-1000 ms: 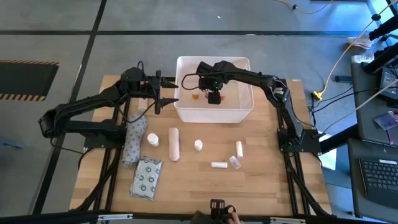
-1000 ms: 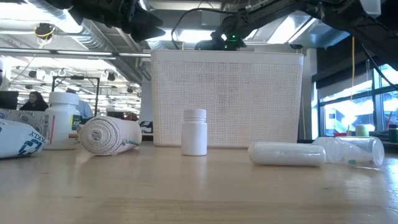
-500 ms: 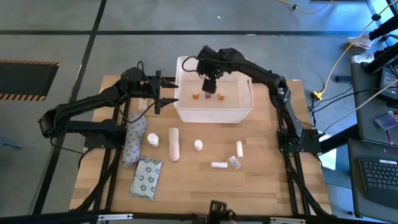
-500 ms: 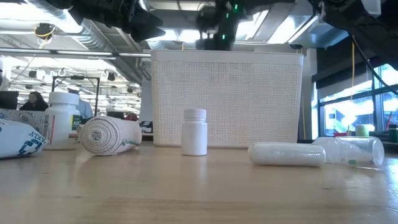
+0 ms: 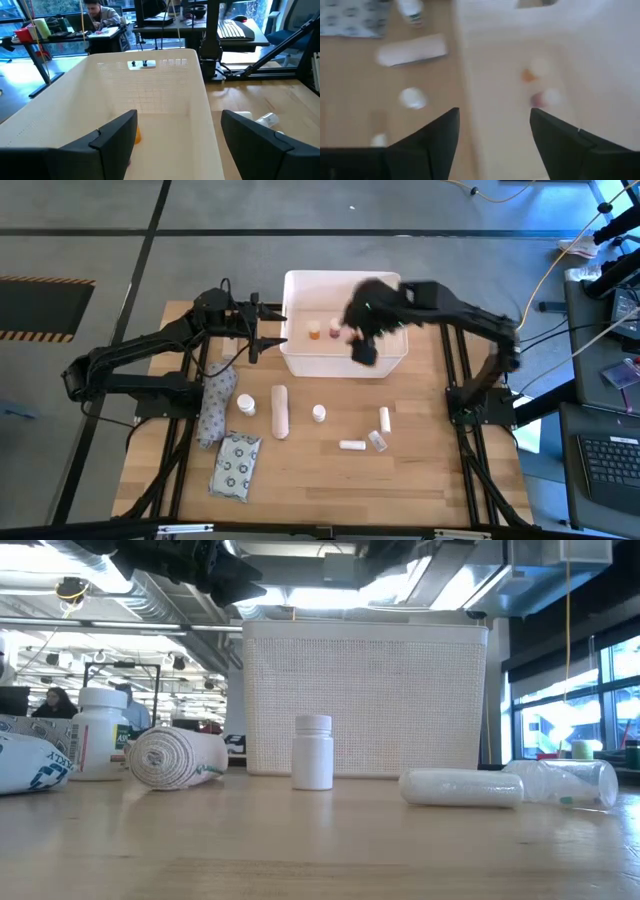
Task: Pick & place medical supplies in basket/bin
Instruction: Put the white medicine bottle into the white bin
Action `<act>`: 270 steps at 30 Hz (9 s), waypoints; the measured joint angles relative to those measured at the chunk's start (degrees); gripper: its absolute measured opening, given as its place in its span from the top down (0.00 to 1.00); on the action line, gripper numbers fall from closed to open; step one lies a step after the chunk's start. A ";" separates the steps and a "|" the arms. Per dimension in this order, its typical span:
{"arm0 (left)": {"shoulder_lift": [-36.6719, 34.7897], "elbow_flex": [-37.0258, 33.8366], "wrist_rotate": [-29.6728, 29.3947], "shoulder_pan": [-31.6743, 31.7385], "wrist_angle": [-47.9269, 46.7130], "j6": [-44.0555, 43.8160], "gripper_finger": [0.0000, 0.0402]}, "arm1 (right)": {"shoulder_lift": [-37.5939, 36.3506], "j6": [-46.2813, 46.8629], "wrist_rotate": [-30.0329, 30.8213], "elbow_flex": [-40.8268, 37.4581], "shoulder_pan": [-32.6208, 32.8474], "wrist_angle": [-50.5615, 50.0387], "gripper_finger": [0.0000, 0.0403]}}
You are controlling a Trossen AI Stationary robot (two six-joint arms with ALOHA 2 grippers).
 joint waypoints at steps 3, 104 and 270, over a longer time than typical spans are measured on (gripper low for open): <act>0.01 0.00 0.00 0.00 0.00 -0.06 0.30 | -6.99 7.23 0.26 -9.11 6.20 2.14 0.40; 25.13 12.96 -25.24 -33.60 -67.20 -41.18 0.12 | -33.15 36.88 32.20 -75.54 51.73 42.98 0.40; 56.57 60.62 -21.44 -3.96 -62.21 9.18 0.50 | -33.15 35.49 32.20 -75.56 51.72 42.68 0.40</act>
